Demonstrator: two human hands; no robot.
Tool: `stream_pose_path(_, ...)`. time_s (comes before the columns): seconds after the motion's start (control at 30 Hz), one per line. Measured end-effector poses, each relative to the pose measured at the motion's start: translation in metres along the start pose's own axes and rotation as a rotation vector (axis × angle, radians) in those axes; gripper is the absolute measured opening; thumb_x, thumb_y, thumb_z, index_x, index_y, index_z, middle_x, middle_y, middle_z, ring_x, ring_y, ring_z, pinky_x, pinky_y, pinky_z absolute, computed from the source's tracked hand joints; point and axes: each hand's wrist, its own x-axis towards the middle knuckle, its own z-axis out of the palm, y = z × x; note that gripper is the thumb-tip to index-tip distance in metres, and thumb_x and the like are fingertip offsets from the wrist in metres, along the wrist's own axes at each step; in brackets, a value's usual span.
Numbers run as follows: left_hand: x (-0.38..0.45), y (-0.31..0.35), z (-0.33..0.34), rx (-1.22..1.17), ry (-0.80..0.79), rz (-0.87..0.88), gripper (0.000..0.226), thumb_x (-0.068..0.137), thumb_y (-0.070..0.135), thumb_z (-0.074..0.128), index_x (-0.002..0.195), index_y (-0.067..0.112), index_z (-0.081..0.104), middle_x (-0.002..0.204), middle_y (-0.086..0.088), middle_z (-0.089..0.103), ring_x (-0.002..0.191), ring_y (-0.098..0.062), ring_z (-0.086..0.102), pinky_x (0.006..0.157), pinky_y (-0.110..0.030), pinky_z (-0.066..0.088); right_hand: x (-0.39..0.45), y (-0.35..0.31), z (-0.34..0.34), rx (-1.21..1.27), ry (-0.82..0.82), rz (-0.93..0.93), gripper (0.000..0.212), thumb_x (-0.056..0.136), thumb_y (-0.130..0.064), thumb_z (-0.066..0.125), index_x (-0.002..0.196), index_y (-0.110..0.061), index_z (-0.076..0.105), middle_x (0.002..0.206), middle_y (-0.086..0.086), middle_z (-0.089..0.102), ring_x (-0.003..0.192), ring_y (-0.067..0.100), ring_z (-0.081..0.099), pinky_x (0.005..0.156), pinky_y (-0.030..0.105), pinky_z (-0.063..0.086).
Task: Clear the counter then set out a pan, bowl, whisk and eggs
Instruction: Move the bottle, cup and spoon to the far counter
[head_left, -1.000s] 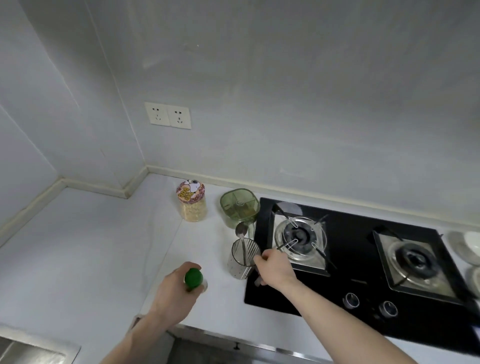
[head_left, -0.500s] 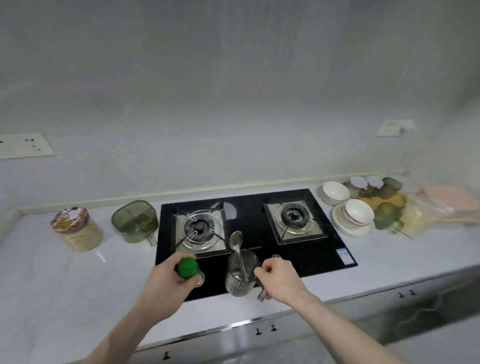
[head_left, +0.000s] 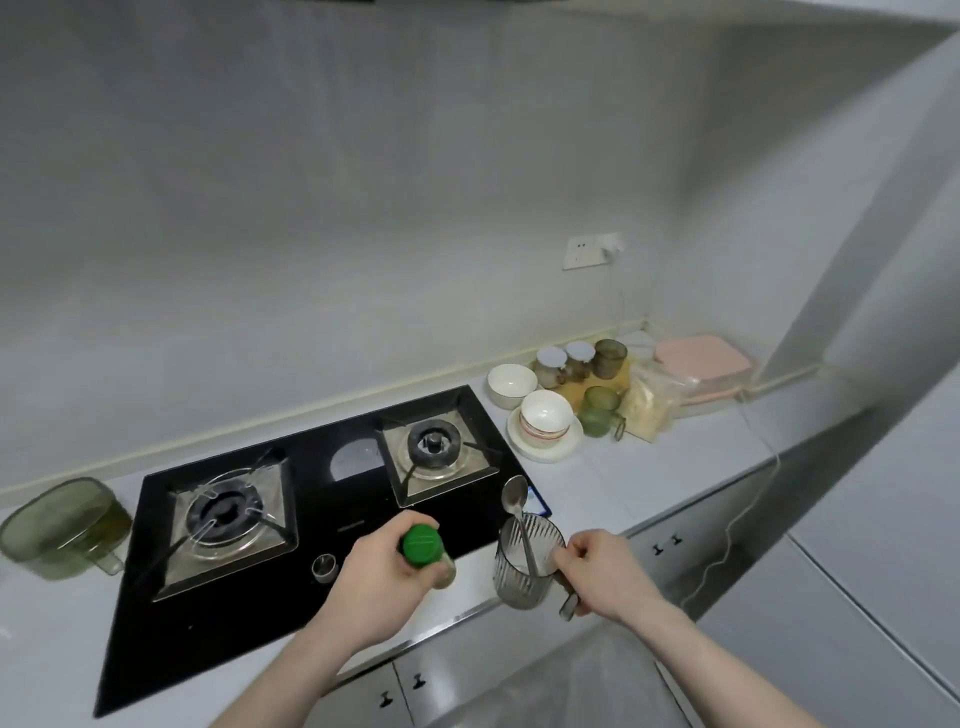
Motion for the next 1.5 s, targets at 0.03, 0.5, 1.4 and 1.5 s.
stream_pose_path(0.03, 0.006, 0.005, 0.007, 0.008, -0.016, 0.006, 0.032, 0.078, 0.027, 0.081, 0.103, 0.038, 0.063, 0.061, 0.029, 0.06, 0.055, 0.001, 0.053, 0.057, -0.012, 0.042, -0.001, 0.003, -0.009, 0.001, 0.01, 0.0, 0.021, 0.083, -0.024, 0.055, 0.066, -0.013, 0.049, 0.064, 0.024, 0.07, 0.051, 0.027, 0.073, 0.053, 0.033, 0.052)
stream_pose_path(0.5, 0.202, 0.063, 0.146, 0.016, -0.219, 0.097, 0.023, 0.075, 0.037, 0.077, 0.092, 0.036, 0.061, 0.081, 0.016, 0.068, 0.071, -0.001, 0.062, 0.068, -0.02, 0.051, 0.112, 0.086, -0.147, -0.077, 0.258, 0.22, 0.034, 0.089, -0.021, 0.056, 0.057, -0.017, 0.044, 0.044, -0.004, 0.054, 0.035, 0.006, 0.058, 0.043, 0.017, 0.042)
stream_pose_path(1.4, 0.398, 0.141, 0.368, 0.289, -0.42, -0.125, 0.037, 0.086, 0.03, 0.063, 0.12, 0.022, 0.052, 0.115, -0.001, 0.059, 0.1, -0.02, 0.06, 0.084, -0.034, 0.054, 0.342, 0.223, -0.275, 0.169, 0.254, 0.414, 0.043, 0.098, -0.039, 0.055, 0.079, -0.003, 0.069, 0.066, 0.008, 0.073, 0.06, 0.023, 0.075, 0.073, 0.04, 0.064)
stream_pose_path(1.5, 0.408, 0.147, 0.386, 0.314, -0.395, -0.14, 0.039, 0.088, 0.028, 0.062, 0.124, 0.02, 0.051, 0.12, -0.004, 0.059, 0.105, -0.023, 0.06, 0.087, -0.035, 0.052, 0.355, 0.237, -0.278, 0.179, 0.248, 0.437, 0.048, 0.1, -0.045, 0.051, 0.079, -0.005, 0.067, 0.061, 0.007, 0.072, 0.054, 0.018, 0.074, 0.076, 0.04, 0.063)
